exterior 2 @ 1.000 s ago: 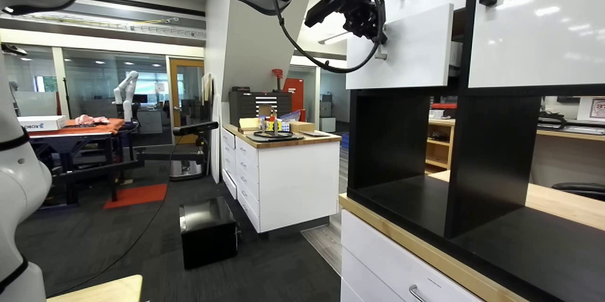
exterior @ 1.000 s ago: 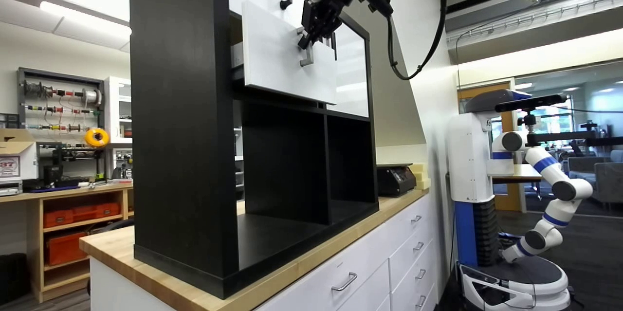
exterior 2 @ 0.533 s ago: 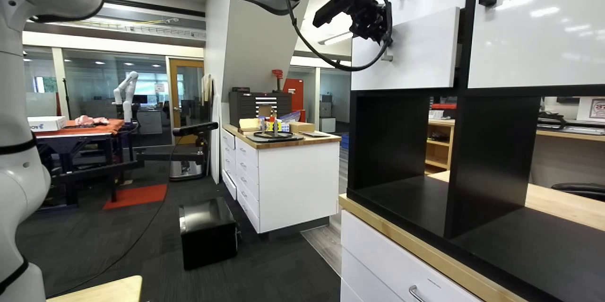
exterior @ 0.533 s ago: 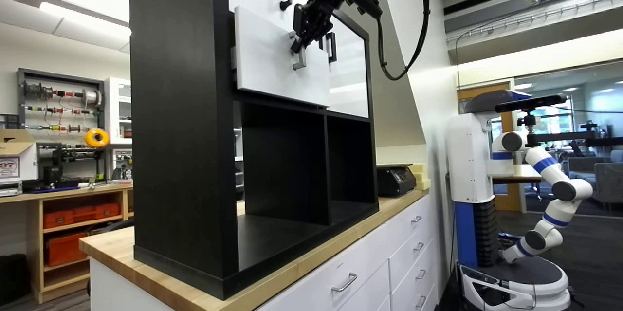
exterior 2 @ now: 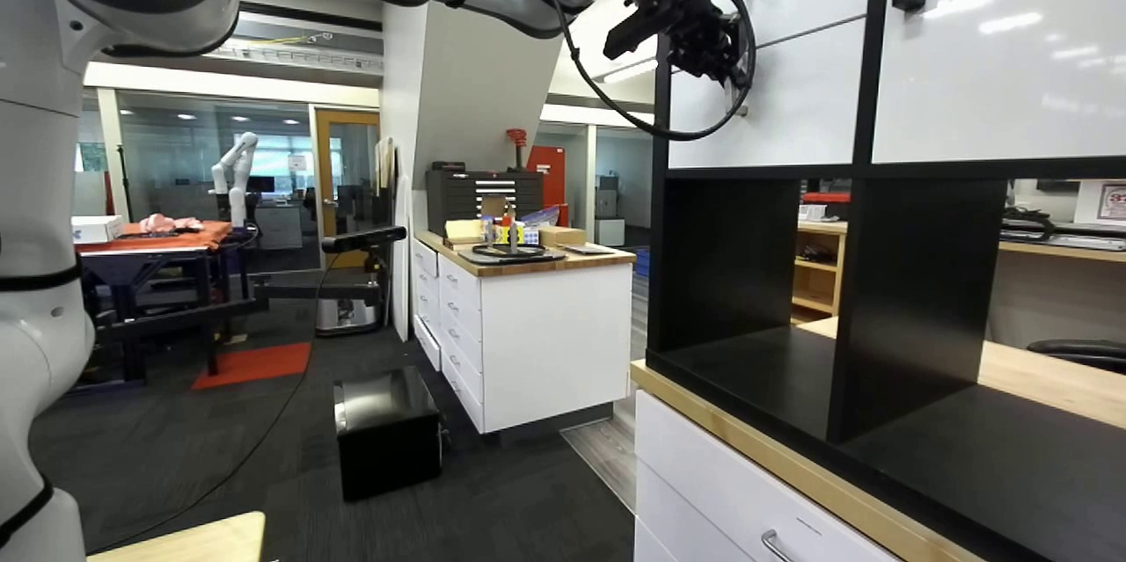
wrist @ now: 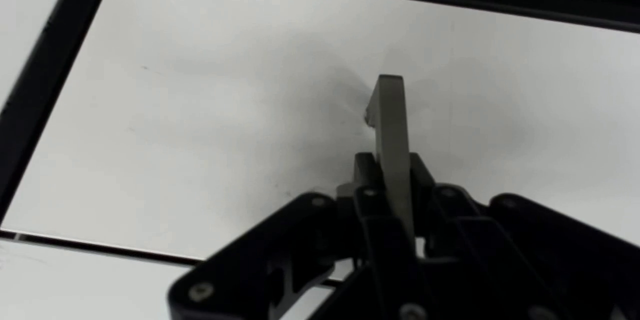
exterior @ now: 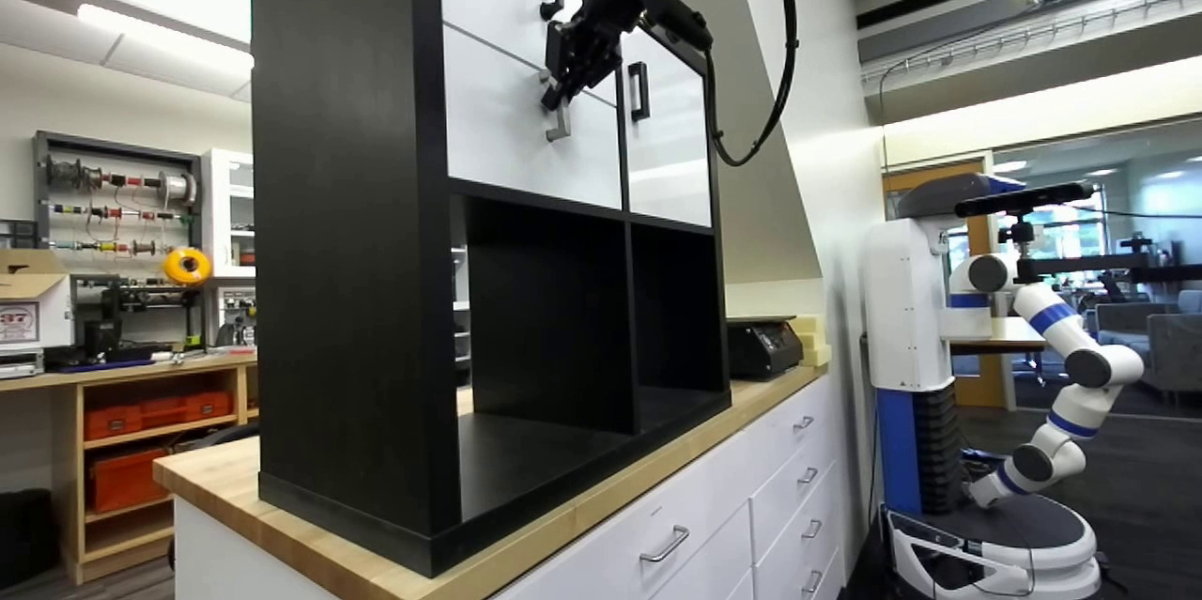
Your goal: Close the open drawer on the cabinet
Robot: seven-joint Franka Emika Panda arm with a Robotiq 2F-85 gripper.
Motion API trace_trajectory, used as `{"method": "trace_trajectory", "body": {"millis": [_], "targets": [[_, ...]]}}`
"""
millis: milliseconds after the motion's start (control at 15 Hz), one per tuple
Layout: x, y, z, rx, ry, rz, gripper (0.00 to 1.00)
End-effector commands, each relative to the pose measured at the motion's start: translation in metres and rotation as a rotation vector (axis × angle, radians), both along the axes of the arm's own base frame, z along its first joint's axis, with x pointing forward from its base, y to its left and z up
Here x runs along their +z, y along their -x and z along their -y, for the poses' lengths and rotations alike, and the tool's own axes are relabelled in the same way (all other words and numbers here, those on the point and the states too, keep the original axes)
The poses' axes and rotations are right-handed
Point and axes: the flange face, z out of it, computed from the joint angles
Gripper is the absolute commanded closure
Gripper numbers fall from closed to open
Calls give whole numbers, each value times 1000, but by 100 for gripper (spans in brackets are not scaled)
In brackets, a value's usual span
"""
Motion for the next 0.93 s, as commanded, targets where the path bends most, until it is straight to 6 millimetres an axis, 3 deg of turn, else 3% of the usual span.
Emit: {"method": "trace_trajectory", "body": {"millis": [0, 533, 867], "targets": [[-20, -6, 13, 8, 77, -95, 53], [-34, 23, 17, 50, 85, -328, 3], [-53, 39, 20, 105, 70, -539, 0]]}}
